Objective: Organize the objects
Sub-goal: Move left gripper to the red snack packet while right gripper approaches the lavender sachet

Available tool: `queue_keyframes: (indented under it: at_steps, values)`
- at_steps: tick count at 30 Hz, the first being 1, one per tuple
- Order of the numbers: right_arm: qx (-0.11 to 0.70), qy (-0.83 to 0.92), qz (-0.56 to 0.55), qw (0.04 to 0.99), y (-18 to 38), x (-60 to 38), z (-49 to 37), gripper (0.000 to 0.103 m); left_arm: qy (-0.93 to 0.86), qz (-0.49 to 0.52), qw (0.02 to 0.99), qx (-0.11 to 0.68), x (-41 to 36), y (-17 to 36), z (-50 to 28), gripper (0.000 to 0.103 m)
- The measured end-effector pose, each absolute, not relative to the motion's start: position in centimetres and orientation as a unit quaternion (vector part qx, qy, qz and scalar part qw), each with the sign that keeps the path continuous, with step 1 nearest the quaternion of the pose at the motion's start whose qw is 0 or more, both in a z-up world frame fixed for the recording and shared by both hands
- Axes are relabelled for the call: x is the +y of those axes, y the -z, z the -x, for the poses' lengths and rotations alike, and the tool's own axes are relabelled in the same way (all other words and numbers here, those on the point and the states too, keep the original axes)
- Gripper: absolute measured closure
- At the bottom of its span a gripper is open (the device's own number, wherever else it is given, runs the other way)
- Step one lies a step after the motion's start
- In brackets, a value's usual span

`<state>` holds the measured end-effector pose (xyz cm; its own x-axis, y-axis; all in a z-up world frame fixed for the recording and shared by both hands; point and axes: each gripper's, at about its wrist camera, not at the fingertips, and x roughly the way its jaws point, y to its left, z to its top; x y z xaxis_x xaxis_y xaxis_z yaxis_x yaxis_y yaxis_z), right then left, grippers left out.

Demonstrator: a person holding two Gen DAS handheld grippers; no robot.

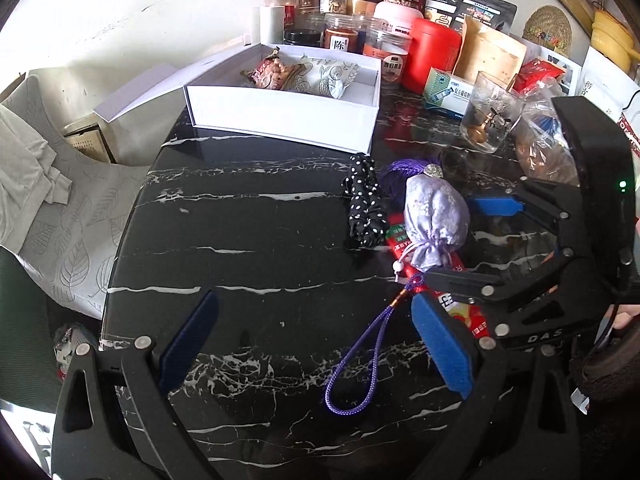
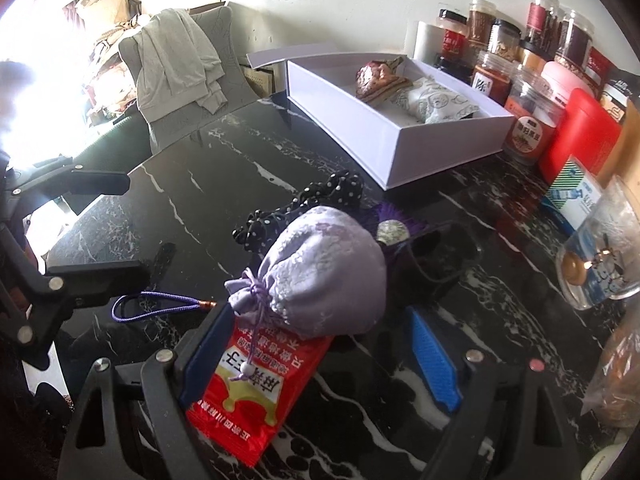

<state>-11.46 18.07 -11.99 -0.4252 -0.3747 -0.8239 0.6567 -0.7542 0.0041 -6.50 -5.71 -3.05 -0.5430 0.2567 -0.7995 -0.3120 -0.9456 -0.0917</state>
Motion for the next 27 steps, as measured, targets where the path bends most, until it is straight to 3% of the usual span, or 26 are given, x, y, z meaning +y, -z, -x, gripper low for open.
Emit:
queue_keyframes:
  at_steps: [5, 8, 12, 27]
  values:
    - [0.139, 0.83, -0.439, 0.316, 12.5, 17.9, 12.1, 0.016, -0.88, 0.445, 0.161, 0.033, -5.5, 2.7, 6.4, 0.006]
    - [0.121, 0.832, -0.434, 0.324, 12.3, 18.1, 12.0, 0.03, -0.881, 0.443, 0.161, 0.035, -5.3, 2.5, 6.2, 0.006]
    - [0.118, 0.832, -0.431, 0.329, 11.9, 18.3, 11.5, 0.037, -0.88, 0.444, 0.163, 0.038, -4.9, 2.4, 6.0, 0.006]
    - [0.106, 0.834, -0.418, 0.345, 9.4, 22.1, 7.8, 0.037, -0.878, 0.437, 0.19, 0.045, -2.5, 1.8, 5.4, 0.006]
